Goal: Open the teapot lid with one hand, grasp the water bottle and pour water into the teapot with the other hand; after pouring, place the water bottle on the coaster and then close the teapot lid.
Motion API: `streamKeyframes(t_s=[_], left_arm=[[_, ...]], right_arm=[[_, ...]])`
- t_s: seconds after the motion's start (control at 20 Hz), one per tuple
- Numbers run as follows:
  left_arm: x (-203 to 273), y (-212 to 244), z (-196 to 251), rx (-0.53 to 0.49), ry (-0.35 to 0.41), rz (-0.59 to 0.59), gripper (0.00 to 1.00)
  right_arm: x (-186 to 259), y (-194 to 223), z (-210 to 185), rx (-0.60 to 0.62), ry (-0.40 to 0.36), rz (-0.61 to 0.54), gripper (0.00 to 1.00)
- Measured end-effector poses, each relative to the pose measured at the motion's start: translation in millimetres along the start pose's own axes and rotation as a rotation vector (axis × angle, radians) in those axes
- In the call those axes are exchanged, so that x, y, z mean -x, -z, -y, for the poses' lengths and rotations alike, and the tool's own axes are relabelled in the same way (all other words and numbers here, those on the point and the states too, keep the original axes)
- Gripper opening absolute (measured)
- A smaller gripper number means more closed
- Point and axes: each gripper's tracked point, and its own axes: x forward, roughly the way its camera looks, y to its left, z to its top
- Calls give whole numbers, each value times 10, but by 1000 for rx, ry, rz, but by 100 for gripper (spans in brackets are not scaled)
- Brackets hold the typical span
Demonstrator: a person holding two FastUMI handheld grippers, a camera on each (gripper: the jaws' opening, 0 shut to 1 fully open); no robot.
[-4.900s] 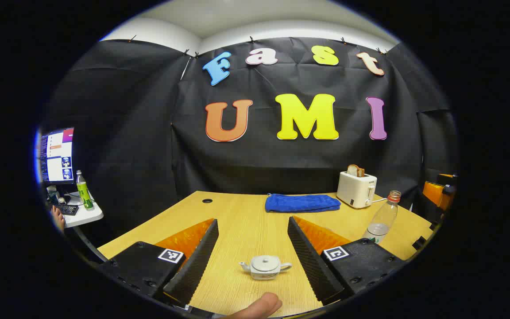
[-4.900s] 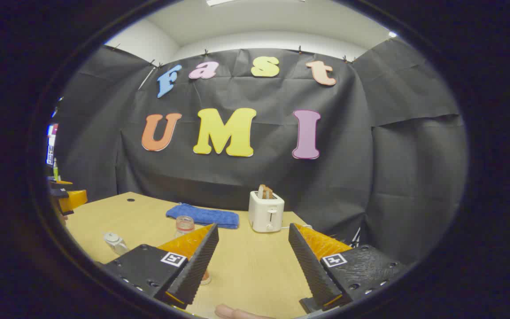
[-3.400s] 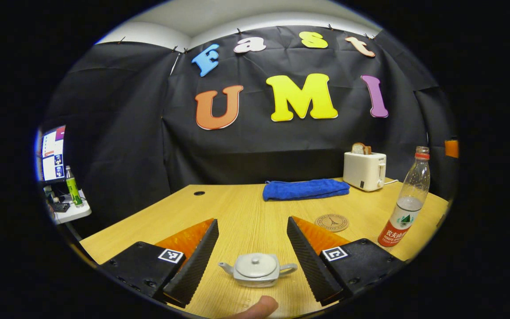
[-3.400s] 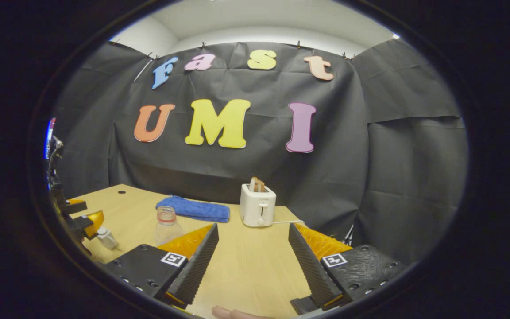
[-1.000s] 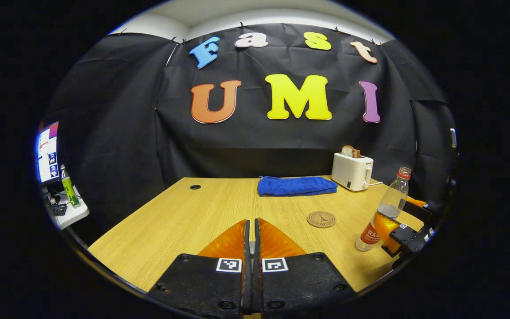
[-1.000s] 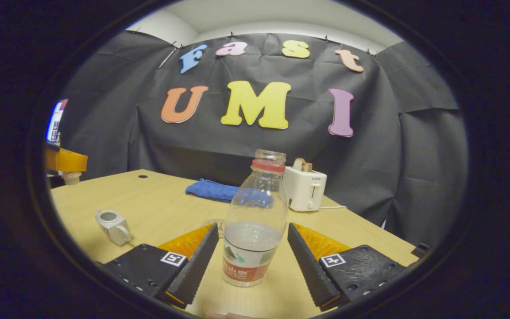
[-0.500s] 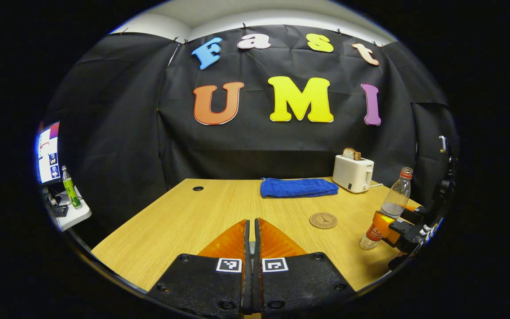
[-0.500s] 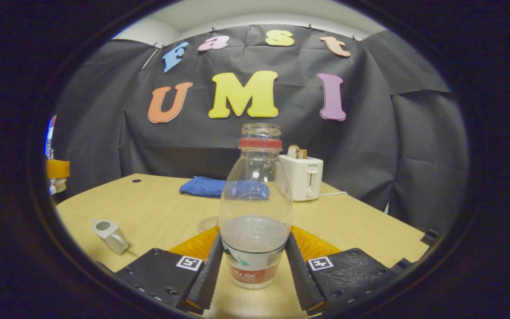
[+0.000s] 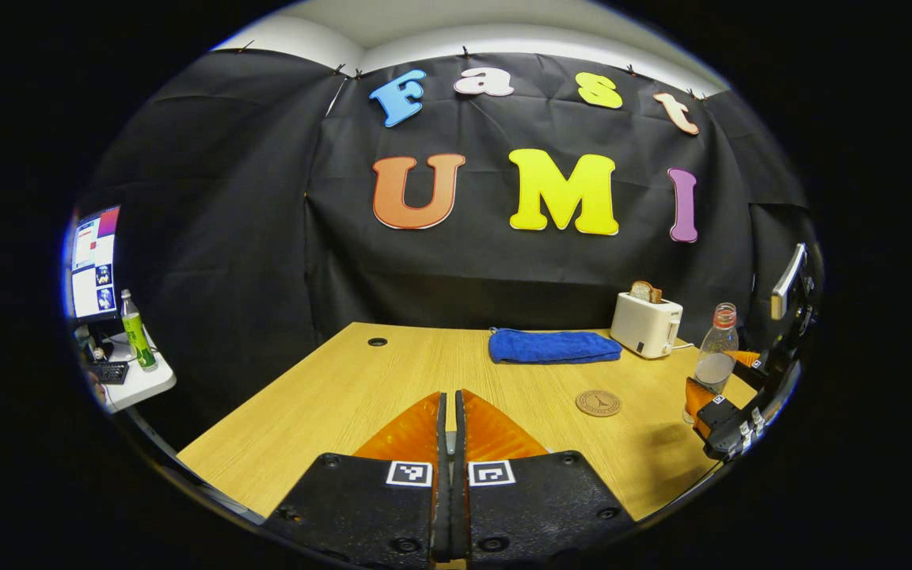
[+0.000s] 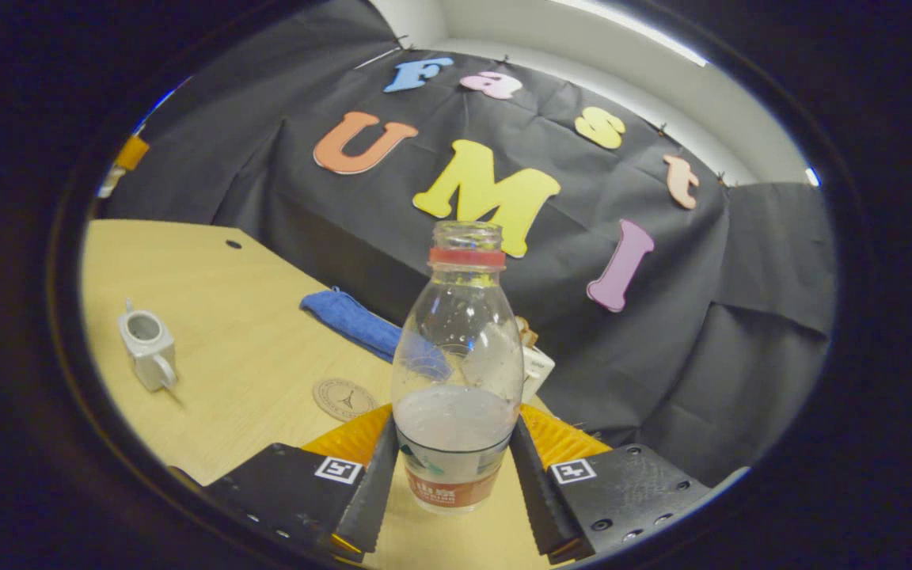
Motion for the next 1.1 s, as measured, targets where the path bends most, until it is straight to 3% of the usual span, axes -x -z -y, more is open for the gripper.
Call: streamKeyframes(t_s=[0.45, 0.85, 1.1], left_arm=[[116, -144, -175, 8, 21, 39, 3], [143, -160, -228, -4, 24, 40, 3], [130, -122, -202, -33, 25, 30, 3]], right_arm=[[-55, -202, -297, 397, 0, 3, 73], [-46, -324, -548, 848, 13, 100, 72], [-41, -346, -813, 1037, -5, 175, 71]])
